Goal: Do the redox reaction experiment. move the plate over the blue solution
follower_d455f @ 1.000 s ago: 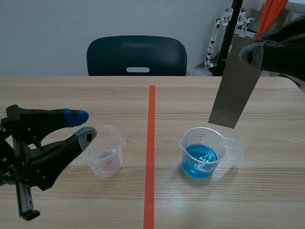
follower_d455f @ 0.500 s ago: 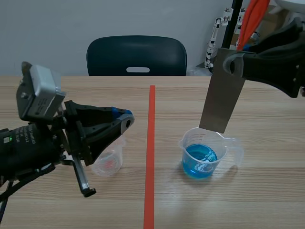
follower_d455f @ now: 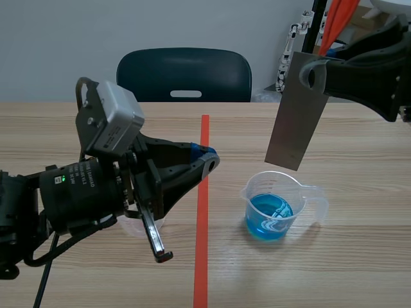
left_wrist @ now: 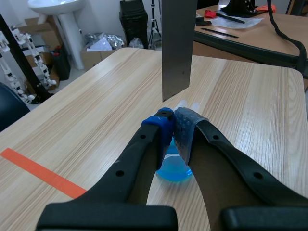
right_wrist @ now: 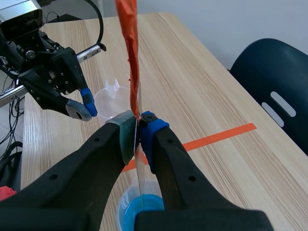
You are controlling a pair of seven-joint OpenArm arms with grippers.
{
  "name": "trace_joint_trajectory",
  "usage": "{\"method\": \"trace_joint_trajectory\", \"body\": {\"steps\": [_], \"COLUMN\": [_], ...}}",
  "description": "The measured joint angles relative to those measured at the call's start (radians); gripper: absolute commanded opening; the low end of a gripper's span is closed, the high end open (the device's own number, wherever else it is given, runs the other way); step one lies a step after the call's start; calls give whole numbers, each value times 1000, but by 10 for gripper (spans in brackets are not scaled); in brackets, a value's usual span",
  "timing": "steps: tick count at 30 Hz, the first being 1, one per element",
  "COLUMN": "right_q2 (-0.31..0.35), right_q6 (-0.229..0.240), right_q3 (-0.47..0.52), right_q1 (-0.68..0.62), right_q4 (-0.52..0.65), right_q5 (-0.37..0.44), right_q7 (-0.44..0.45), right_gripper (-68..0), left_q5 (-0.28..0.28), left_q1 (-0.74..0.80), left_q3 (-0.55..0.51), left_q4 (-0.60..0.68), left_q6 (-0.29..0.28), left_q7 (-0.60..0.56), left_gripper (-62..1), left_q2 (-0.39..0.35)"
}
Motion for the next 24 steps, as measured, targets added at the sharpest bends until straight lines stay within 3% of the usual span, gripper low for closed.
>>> {"method": "trace_joint_trajectory", "body": {"steps": [5, 16, 24], "right_q2": [0, 0, 0], "right_q6": [0, 0, 0], "right_q3": [0, 0, 0], "right_q1": [0, 0, 0], "right_q4": [0, 0, 0], "right_q5": [0, 0, 0], "right_q7": [0, -8, -8], "right_gripper": [-669, -669, -669], "left_q5": [55, 57, 57], "left_q1": [-8, -8, -8], "left_q3": [32, 32, 32], "left_q4": [-2, -23, -111], "left_q6": [11, 63, 88], "left_q7": [40, 58, -5], "left_gripper": [-567, -567, -567], "left_q2": [25, 41, 41]}}
